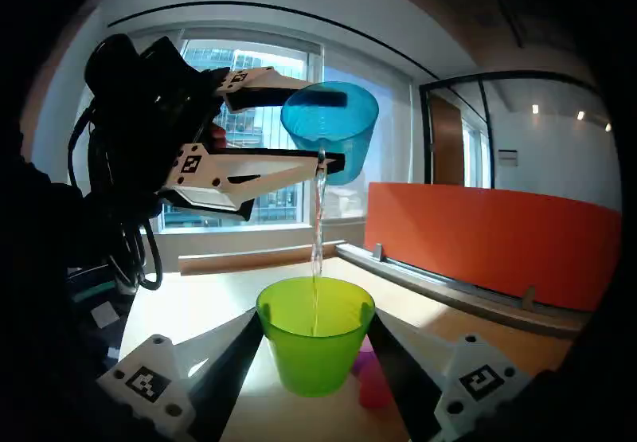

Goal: Pour water

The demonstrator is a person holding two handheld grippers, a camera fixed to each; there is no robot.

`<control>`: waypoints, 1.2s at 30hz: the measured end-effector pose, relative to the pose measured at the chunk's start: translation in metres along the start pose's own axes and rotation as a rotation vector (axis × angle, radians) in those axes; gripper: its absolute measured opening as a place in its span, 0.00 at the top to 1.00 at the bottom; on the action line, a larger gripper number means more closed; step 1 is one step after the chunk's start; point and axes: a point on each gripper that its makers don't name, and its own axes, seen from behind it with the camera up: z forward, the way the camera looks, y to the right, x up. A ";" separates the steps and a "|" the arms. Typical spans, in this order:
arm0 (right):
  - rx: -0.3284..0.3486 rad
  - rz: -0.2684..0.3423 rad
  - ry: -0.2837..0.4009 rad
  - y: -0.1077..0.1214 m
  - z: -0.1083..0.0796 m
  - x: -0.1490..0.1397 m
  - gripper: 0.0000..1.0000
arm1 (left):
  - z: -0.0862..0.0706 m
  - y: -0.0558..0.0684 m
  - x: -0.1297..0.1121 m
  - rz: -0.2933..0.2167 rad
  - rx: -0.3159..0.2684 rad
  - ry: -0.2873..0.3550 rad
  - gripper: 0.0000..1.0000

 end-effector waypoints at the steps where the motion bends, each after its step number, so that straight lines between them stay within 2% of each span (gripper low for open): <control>1: 0.000 0.000 0.000 0.000 0.000 0.000 0.10 | 0.000 0.000 0.000 0.003 0.001 0.000 0.15; 30: -0.005 -0.006 0.012 0.002 -0.002 0.005 0.10 | 0.001 -0.011 0.010 0.082 0.024 0.015 0.15; 36: -0.004 -0.004 0.017 0.002 -0.003 0.005 0.10 | 0.001 -0.009 0.012 0.100 0.023 0.019 0.15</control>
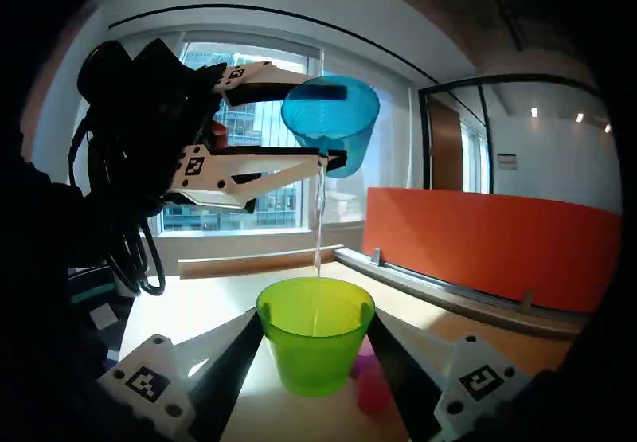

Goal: Pour water

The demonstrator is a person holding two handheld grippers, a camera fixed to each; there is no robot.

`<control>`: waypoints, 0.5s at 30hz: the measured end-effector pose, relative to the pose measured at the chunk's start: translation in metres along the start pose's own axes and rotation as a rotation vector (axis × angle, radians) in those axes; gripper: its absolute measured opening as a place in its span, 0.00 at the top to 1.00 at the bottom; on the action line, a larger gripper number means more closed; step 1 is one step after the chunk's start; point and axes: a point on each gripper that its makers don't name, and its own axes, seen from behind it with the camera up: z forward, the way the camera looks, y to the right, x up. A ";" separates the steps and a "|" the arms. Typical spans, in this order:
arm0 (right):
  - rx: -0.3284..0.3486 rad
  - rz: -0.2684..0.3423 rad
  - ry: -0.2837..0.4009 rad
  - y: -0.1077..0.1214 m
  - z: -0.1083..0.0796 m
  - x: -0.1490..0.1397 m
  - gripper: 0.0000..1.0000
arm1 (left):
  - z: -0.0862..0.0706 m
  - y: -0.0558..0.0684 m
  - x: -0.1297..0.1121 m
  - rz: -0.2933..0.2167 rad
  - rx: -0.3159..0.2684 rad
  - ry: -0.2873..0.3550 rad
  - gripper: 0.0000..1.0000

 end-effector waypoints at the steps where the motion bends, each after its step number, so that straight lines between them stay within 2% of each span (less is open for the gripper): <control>1: 0.000 -0.001 0.000 0.000 0.000 0.000 0.10 | 0.000 0.000 0.000 0.005 0.000 0.000 0.15; 15: -0.004 -0.005 -0.001 0.000 -0.001 0.000 0.10 | -0.002 -0.006 0.008 0.046 0.014 0.012 0.15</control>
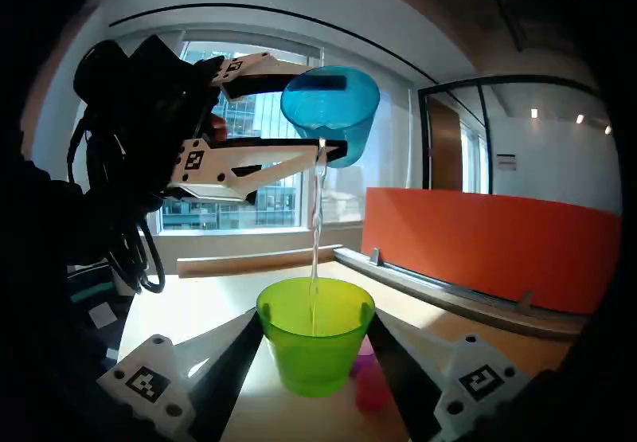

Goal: Pour water

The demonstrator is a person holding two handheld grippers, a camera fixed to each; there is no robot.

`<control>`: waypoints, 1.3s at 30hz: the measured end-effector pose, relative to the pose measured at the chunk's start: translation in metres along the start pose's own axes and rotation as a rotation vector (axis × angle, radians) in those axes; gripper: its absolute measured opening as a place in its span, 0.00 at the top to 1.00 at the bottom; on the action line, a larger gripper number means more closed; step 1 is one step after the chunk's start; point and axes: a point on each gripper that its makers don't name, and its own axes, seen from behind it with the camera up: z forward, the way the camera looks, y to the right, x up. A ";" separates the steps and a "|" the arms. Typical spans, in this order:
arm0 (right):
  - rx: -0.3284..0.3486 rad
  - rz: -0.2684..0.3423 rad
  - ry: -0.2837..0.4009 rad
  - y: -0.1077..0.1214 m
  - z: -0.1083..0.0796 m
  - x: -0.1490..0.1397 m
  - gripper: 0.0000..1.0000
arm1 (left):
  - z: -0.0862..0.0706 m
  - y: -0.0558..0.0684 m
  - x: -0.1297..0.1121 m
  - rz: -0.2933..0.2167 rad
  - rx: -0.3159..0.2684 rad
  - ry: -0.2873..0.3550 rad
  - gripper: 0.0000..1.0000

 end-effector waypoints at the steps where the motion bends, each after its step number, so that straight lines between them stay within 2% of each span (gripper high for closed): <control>1: 0.000 0.000 0.000 0.000 0.000 0.000 0.10 | 0.000 0.000 0.000 0.003 0.000 0.000 0.15; 21: 0.001 -0.005 0.002 -0.002 0.002 0.002 0.10 | -0.006 -0.008 0.004 0.063 0.010 0.003 0.15; 39: -0.001 -0.007 0.007 -0.001 0.001 0.004 0.11 | -0.002 -0.012 0.010 0.127 0.017 0.012 0.15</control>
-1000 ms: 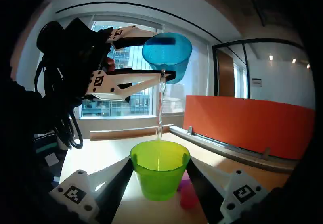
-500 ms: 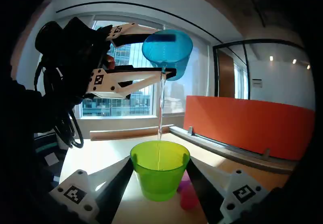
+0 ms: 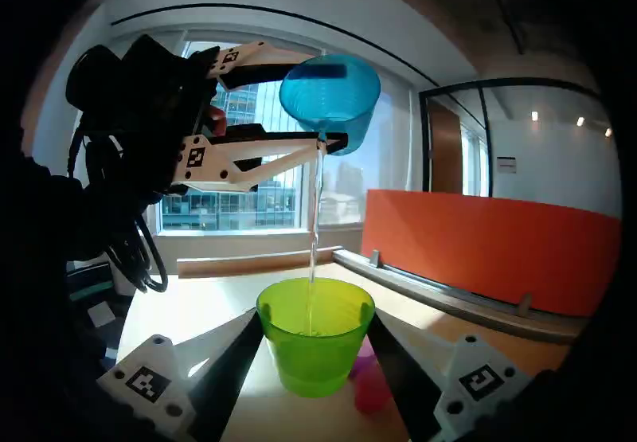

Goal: Pour water

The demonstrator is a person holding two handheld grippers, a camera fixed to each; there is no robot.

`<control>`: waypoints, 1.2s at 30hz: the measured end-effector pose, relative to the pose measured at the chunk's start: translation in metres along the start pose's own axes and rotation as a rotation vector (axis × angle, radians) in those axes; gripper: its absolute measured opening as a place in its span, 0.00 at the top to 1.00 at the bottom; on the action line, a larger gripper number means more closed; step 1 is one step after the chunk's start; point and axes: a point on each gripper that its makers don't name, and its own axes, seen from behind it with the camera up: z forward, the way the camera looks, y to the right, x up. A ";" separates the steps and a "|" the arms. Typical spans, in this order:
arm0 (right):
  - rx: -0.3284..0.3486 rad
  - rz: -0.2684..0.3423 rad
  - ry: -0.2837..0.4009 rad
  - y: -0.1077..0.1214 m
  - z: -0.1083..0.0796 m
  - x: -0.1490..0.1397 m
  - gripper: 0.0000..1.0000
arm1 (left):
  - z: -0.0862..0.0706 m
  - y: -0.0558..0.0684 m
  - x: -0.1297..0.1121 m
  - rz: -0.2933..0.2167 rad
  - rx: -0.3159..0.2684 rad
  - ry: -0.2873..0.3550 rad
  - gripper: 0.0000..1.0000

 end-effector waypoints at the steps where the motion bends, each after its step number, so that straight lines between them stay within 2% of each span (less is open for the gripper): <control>1: 0.000 0.000 0.000 0.000 0.000 0.000 0.11 | 0.000 0.000 0.000 0.007 0.001 0.000 0.15; 6: 0.000 -0.001 0.002 0.000 0.000 0.001 0.10 | 0.000 0.000 -0.001 0.037 0.009 -0.005 0.15; 36: -0.004 -0.004 0.006 0.002 0.000 0.002 0.11 | 0.002 0.000 0.005 0.131 0.020 0.007 0.15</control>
